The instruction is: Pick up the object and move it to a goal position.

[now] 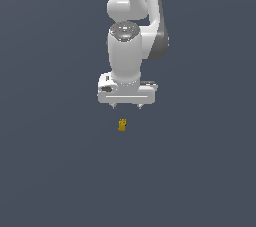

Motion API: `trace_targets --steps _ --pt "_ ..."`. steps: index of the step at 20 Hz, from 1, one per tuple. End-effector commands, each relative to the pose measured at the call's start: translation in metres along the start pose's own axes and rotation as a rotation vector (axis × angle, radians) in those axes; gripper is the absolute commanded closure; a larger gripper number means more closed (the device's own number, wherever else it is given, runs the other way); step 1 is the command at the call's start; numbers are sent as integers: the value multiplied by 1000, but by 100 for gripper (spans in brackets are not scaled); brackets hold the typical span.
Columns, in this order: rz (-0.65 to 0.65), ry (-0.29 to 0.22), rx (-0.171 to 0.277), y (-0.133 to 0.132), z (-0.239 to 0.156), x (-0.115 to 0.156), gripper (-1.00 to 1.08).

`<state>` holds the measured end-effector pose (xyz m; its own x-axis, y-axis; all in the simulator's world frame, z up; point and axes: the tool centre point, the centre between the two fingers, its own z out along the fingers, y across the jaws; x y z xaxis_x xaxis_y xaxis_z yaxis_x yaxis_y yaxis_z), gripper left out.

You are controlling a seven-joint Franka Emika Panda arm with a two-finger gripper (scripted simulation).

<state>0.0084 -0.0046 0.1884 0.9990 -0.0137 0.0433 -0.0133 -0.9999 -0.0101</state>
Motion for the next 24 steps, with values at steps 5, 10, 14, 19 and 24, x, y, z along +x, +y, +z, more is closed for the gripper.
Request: trace_targets --steps 5,10,14,19,24 --pt "-4 8 0 -7 -2 1 -92" --pt "-19 27 0 -22 -11 2 -92" --pt "-18 27 0 -21 -11 2 -92" --pt "0 17 0 -15 5 3 -92" --pt "37 -1 -1 -4 38 2 -92"
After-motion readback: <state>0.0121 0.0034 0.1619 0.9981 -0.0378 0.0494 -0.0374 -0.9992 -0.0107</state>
